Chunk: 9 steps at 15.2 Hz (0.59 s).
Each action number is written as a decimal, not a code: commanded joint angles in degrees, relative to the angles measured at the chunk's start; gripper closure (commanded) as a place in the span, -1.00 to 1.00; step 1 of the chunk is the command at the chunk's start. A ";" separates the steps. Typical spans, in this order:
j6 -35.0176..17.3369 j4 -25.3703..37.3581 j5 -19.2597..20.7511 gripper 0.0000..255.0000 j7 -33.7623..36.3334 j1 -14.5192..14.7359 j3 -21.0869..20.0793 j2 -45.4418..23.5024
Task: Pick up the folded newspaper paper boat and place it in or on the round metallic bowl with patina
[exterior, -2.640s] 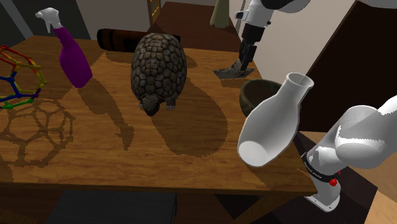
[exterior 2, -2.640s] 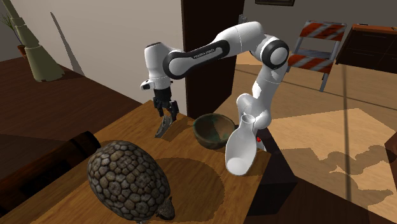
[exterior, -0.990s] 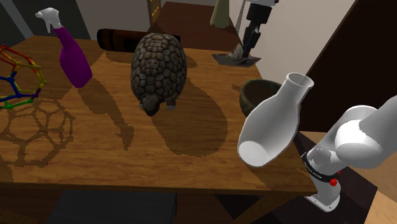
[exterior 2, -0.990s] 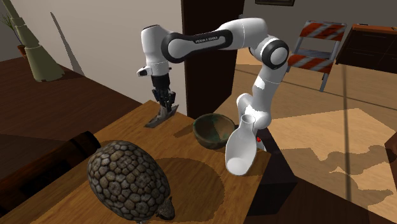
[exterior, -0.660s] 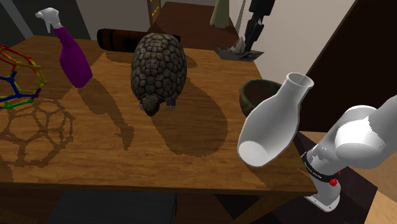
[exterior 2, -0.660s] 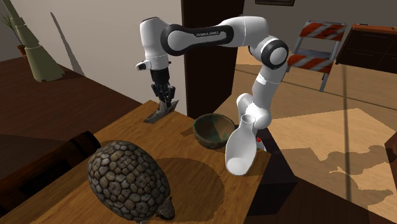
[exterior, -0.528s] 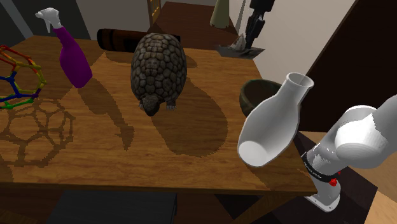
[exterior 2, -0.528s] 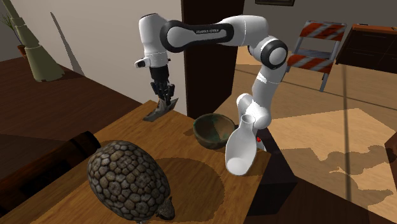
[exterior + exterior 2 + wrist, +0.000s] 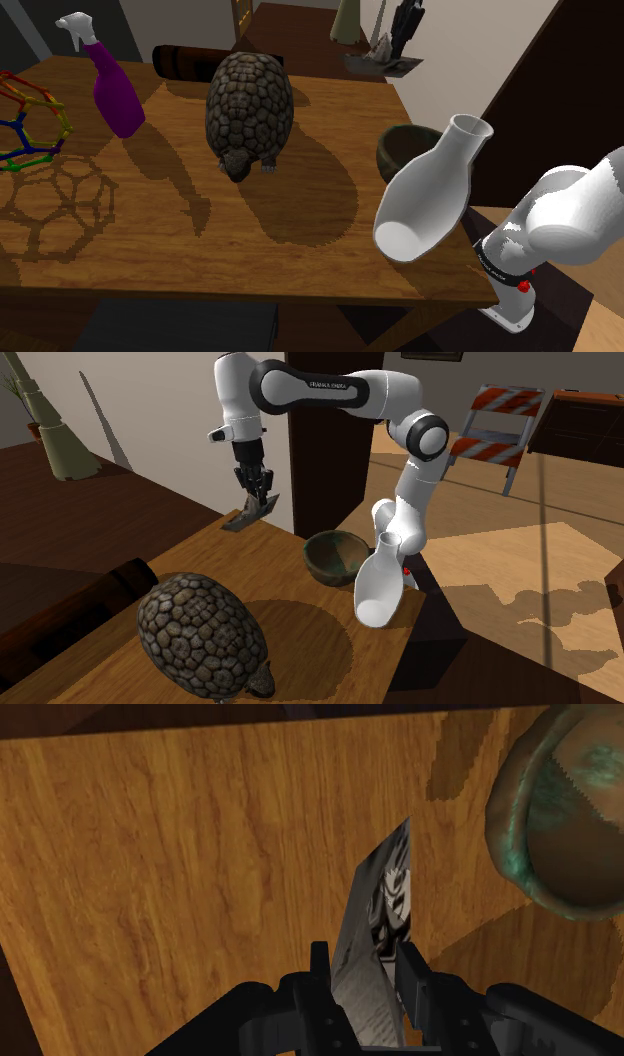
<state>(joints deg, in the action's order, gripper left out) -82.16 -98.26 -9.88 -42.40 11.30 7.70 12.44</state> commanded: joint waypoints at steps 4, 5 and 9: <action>4.10 5.63 -0.27 1.00 0.52 0.01 0.21 -1.53; 4.49 6.18 -0.30 1.00 0.57 0.01 0.23 -1.69; 4.03 -1.68 -0.20 1.00 4.09 1.02 -2.17 6.40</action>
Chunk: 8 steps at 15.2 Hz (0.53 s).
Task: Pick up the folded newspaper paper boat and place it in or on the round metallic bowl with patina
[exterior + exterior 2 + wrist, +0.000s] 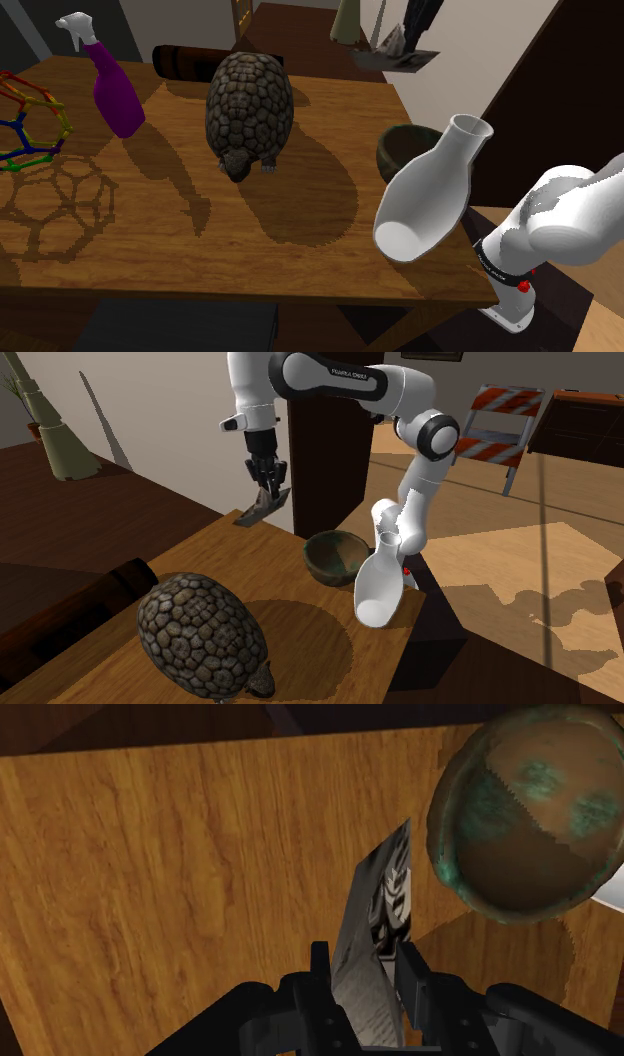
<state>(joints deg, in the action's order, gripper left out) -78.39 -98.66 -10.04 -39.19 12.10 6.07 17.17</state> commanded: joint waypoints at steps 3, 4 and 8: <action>0.47 -6.19 -0.48 1.00 3.59 0.83 -2.46 7.31; 0.64 -7.66 -0.72 1.00 4.51 1.02 -3.12 9.12; 1.71 -12.76 -2.11 1.00 8.26 1.77 -5.85 16.01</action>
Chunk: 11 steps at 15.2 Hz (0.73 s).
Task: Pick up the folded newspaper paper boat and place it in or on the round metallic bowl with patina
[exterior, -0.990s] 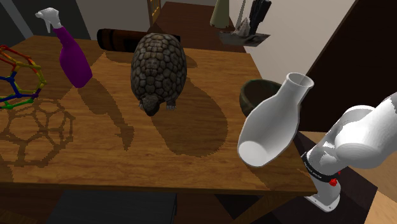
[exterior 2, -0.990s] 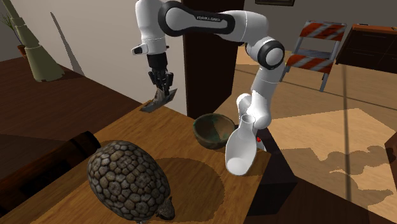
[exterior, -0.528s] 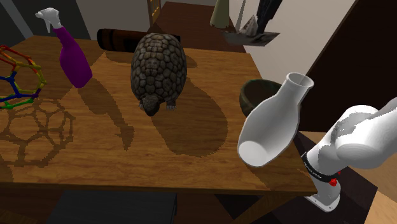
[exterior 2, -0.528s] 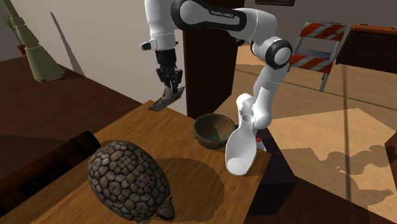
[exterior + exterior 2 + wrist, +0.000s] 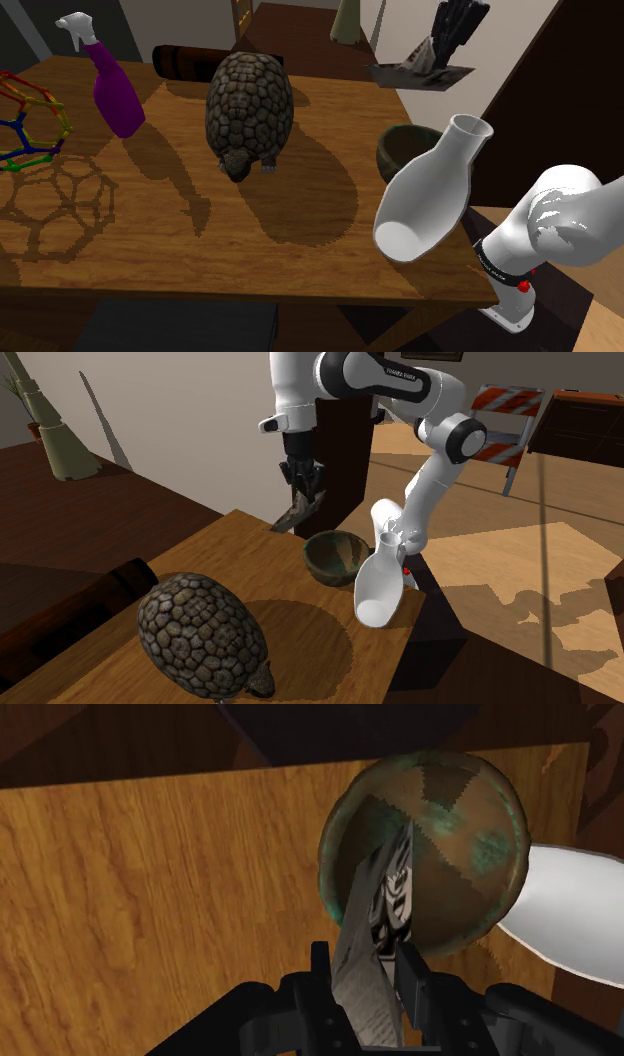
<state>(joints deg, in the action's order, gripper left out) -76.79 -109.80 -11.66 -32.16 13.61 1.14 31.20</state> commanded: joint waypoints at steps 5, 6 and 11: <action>2.18 -6.38 -3.14 1.00 6.16 1.23 -4.53 9.85; 2.87 -7.41 -4.05 1.00 7.62 1.54 -5.58 11.91; -0.34 -12.76 -4.16 1.00 6.80 1.47 -5.88 13.96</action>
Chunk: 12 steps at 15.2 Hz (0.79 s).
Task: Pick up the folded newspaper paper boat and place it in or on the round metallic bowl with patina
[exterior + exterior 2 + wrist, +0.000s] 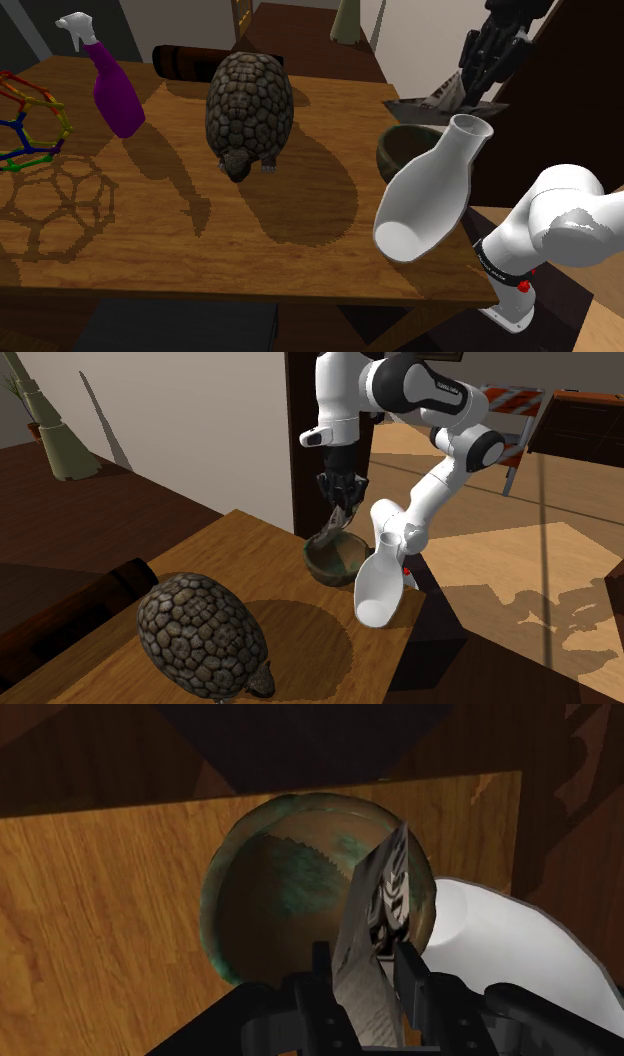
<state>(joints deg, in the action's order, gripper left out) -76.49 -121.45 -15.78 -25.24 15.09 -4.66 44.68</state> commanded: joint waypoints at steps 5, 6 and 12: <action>-3.82 -6.20 -0.20 1.00 -0.90 -0.04 -0.40 2.30; -4.46 -7.19 -0.24 1.00 -1.06 -0.04 -0.46 2.64; -7.30 -11.49 -0.46 1.00 -1.73 -0.05 -0.78 4.04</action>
<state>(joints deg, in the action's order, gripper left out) -83.62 -132.66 -16.26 -26.86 15.06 -5.48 48.60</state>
